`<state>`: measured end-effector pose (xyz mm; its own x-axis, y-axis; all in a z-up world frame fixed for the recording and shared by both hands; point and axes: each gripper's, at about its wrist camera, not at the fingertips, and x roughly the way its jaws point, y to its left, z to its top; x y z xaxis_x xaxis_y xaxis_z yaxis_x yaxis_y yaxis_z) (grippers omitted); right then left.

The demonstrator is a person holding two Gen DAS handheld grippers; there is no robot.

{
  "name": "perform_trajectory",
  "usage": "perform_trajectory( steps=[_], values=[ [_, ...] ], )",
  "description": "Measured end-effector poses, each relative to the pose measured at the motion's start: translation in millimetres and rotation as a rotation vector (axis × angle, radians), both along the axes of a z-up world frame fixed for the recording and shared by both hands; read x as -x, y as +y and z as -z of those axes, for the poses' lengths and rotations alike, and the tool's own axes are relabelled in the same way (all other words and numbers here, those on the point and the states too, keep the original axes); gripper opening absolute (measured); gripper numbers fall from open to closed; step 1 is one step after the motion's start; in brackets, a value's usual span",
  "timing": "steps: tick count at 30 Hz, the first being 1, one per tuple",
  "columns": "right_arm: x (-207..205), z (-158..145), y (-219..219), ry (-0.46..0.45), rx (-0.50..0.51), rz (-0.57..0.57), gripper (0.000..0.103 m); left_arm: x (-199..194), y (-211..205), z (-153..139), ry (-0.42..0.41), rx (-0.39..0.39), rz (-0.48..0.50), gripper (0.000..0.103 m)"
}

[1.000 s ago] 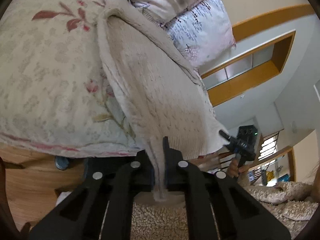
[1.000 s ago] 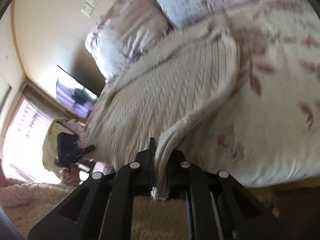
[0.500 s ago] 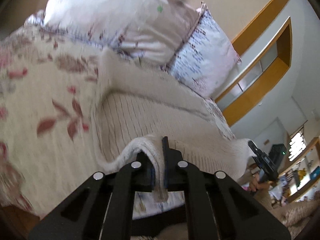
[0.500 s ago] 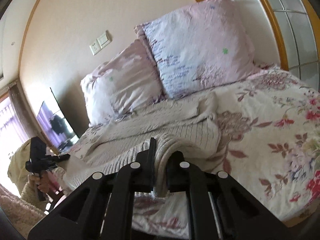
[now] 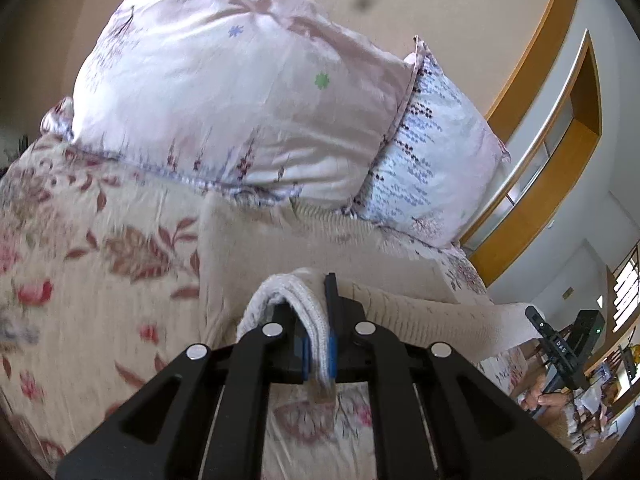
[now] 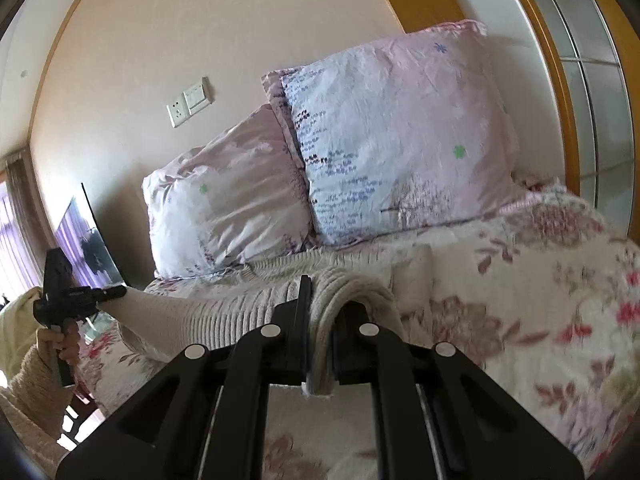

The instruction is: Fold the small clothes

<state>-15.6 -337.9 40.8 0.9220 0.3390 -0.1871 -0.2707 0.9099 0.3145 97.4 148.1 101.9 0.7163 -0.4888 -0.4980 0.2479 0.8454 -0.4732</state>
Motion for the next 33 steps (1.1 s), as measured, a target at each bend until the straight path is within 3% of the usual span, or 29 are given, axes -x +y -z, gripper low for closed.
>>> perform_trajectory(
  steps=[8, 14, 17, 23, 28, 30, 32, 33],
  values=[
    [-38.5, -22.7, 1.9, -0.025, 0.018, 0.025, 0.008, -41.2, -3.7, -22.0, -0.050, -0.008, -0.030, 0.006],
    [-86.1, -28.0, 0.5, -0.009, -0.011, 0.041, 0.008, -83.8, -5.4, -14.2, -0.039, 0.015, -0.068, 0.006],
    [-122.1, -12.4, -3.5, 0.066, -0.052, 0.050, 0.008, -112.8, -6.3, 7.8, 0.023, 0.026, -0.095, 0.006],
    [-194.7, 49.1, -15.5, 0.354, -0.186, 0.066, 0.009, -159.1, -5.3, 71.4, 0.236, 0.056, -0.140, 0.006],
    [-211.8, 58.9, -22.7, 0.407, -0.270, 0.082, 0.009, -171.6, -2.8, 83.1, 0.277, 0.109, -0.146, 0.007],
    [-225.0, 56.6, -28.4, 0.428, -0.350, 0.065, 0.018, -176.4, -1.6, 83.8, 0.291, 0.147, -0.151, 0.010],
    [-238.3, 54.7, -31.1, 0.443, -0.413, 0.040, 0.054, -182.5, -2.3, 83.6, 0.303, 0.177, -0.162, 0.027],
    [-242.3, 52.6, -30.6, 0.440, -0.430, 0.029, 0.057, -182.8, -1.6, 82.1, 0.302, 0.182, -0.170, 0.032]
  ],
)
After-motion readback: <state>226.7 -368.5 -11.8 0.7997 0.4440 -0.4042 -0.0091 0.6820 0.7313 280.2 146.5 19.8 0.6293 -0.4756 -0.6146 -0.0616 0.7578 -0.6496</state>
